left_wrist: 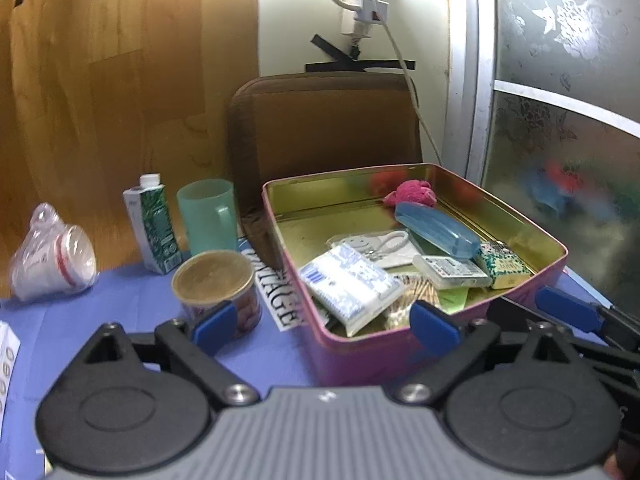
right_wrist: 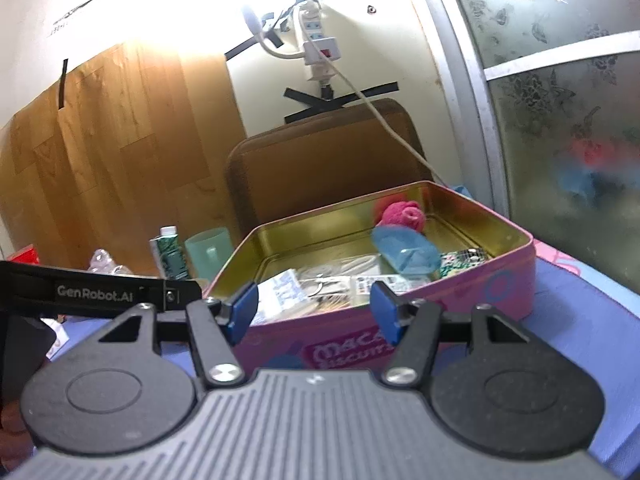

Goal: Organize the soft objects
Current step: 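Withdraw both open tools from the tin, then move the right tool across the table toward the green milk carton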

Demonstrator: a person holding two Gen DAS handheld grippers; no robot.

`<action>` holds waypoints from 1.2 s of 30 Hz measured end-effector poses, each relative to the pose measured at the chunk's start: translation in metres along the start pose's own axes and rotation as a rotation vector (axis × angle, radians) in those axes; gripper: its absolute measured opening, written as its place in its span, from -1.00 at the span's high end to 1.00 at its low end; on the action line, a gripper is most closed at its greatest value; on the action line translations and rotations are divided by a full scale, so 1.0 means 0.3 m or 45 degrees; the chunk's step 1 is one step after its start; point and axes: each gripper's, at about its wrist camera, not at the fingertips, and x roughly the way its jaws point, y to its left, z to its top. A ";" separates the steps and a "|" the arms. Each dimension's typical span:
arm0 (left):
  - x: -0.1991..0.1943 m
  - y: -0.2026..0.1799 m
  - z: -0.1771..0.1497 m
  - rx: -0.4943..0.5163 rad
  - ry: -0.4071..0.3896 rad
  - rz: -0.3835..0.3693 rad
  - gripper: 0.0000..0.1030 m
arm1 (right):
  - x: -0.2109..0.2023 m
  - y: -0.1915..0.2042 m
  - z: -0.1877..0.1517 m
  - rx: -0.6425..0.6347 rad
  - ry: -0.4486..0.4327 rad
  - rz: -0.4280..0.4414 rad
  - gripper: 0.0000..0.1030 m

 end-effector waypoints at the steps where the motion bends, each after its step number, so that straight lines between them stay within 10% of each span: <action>1: -0.004 0.007 -0.006 -0.007 0.004 0.003 -0.89 | -0.006 0.008 -0.002 -0.004 0.001 0.003 -0.25; 20: -0.045 0.110 -0.163 -0.033 0.159 0.087 -0.99 | -0.033 0.090 -0.031 0.086 0.078 0.031 -0.83; 36: -0.084 0.281 -0.281 -0.126 0.052 0.161 -0.99 | 0.005 0.207 -0.077 -0.043 0.117 0.067 -0.82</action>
